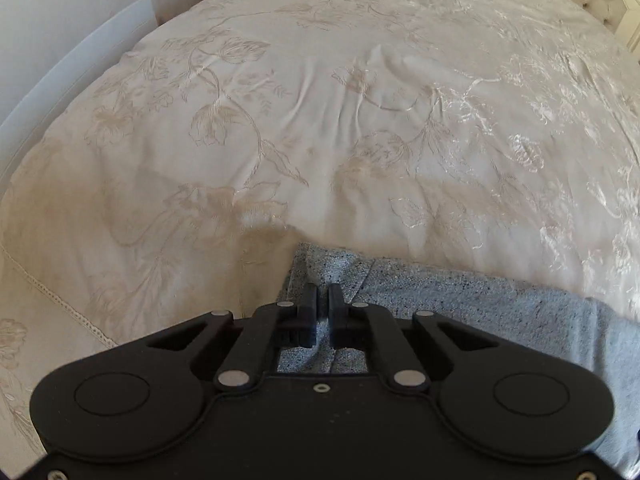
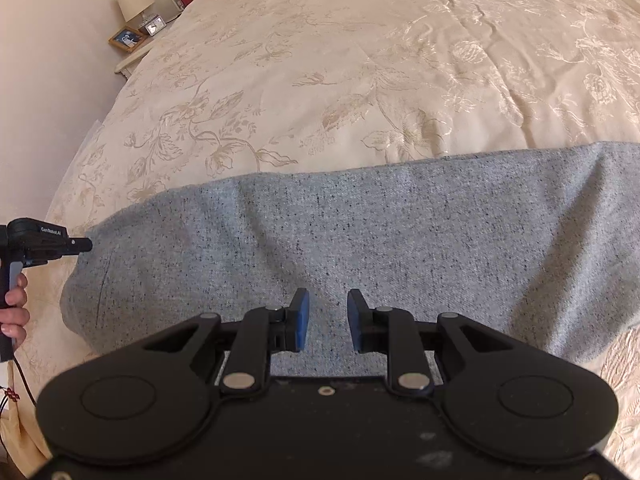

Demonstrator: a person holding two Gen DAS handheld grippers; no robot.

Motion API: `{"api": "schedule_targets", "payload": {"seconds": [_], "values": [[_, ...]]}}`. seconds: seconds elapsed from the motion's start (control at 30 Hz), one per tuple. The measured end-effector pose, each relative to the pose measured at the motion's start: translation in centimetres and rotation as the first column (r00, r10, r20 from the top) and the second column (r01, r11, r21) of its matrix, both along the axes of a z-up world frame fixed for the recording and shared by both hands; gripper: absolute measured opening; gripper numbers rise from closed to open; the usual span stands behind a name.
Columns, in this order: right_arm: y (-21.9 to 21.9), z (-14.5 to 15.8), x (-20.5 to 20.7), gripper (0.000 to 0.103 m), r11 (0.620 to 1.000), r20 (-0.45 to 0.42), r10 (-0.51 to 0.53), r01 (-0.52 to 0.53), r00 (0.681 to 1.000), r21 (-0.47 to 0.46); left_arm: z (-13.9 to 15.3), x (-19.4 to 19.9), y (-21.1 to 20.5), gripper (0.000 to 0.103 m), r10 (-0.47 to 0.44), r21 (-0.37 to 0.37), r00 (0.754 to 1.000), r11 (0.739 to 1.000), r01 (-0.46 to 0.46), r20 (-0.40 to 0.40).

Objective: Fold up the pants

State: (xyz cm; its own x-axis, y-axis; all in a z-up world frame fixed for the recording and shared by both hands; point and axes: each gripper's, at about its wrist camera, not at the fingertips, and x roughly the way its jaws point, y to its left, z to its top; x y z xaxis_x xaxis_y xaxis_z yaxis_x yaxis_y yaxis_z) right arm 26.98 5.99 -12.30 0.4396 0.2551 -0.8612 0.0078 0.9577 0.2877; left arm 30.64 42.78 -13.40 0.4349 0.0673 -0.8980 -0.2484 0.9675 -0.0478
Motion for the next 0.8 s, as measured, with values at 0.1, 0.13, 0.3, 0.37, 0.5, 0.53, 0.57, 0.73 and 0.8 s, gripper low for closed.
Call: {"api": "schedule_targets", "payload": {"seconds": [0.1,0.13,0.3,0.37,0.5,0.53,0.57,0.73,0.8], "values": [[1.3,-0.5,1.9,0.024,0.999,0.024,0.033,-0.033,0.999,-0.016,-0.1,0.3,-1.1,0.011,-0.028,0.059,1.0,0.998,0.028,0.001],[1.7,-0.9,2.7,0.024,0.999,0.029,0.037,-0.037,0.999,-0.023,0.1,0.3,-1.0,0.012,-0.015,0.055,1.0,0.998,0.014,0.011],[3.0,-4.7,7.4,0.024,0.999,-0.027,0.019,-0.02,0.999,-0.036,-0.5,0.4,0.4,0.012,0.114,-0.001,0.993,0.994,-0.114,-0.011],[3.2,-6.2,8.9,0.023,0.998,-0.068,0.022,-0.025,0.997,-0.05,-1.0,0.5,0.3,0.009,0.124,0.057,0.992,0.991,-0.122,-0.038],[2.4,-4.1,8.5,0.022,0.999,-0.01,0.036,-0.037,0.999,-0.037,0.8,-1.1,0.4,0.011,0.122,0.05,0.993,0.991,-0.122,-0.004],[1.6,-3.1,7.9,0.022,0.999,0.017,0.035,-0.034,0.999,-0.022,1.4,-1.5,0.2,0.012,0.118,0.052,0.993,0.992,-0.118,0.01],[0.8,-2.2,7.2,0.022,1.0,0.037,0.026,-0.026,0.999,-0.015,2.3,-2.1,-0.3,0.012,0.106,0.071,0.994,0.992,-0.107,0.023],[-5.7,0.5,3.7,0.022,0.997,0.097,-0.065,0.069,0.993,-0.044,5.3,-4.6,-5.7,0.012,-0.041,0.126,0.998,0.992,0.034,0.057],[-8.7,0.5,2.9,0.022,0.991,0.098,-0.083,0.092,0.992,-0.094,5.5,-5.2,-9.0,0.012,-0.119,0.1,0.992,0.989,0.113,0.053]]}}
